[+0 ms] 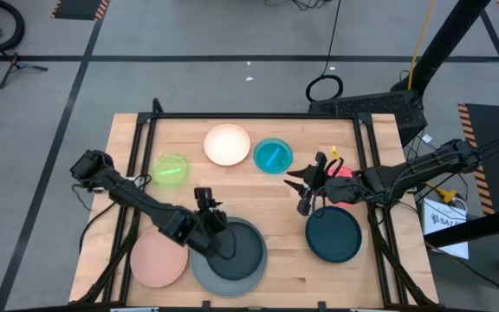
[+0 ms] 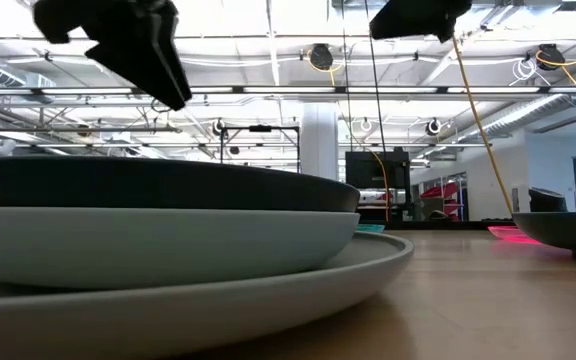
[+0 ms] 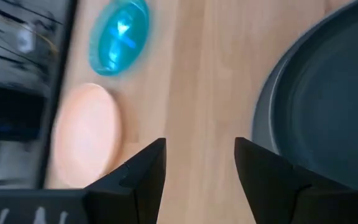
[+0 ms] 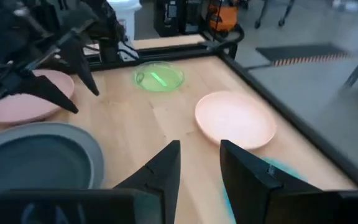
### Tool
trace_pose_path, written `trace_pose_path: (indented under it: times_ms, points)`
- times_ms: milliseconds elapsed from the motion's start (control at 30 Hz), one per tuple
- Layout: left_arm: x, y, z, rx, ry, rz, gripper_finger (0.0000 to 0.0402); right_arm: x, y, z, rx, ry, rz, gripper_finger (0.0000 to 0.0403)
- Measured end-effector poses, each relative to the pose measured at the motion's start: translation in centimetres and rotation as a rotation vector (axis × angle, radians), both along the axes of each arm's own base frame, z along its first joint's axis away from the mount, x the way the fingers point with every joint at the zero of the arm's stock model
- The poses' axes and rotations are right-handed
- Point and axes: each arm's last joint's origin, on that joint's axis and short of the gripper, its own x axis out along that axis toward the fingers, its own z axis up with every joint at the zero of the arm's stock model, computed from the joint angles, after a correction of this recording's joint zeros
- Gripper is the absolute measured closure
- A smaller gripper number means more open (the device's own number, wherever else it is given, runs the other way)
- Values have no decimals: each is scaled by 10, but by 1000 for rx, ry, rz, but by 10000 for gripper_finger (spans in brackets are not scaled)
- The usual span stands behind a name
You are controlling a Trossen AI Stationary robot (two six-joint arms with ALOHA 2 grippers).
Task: Stack plastic plates
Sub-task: Adjust the stacked plates
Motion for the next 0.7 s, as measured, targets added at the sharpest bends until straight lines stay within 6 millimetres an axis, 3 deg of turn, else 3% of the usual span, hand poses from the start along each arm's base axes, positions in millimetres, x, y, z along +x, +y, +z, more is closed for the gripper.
trace_pose_path:
  times_ms: [233, 400, 533, 700]
  points:
    - [-15, -9, -5, 132, 2, -62, 206, 23, 14, -30, 281, 103, 95, 294]
    - [-32, 0, -8, 153, -3, -95, 206, 43, 32, -44, 433, 208, 183, 294]
    - [-48, 9, -10, 48, -51, -104, 206, 53, 50, -45, 527, 340, 216, 294]
    - [-56, 8, -34, -146, -125, -155, 206, 64, 74, -49, 523, 445, 254, 294]
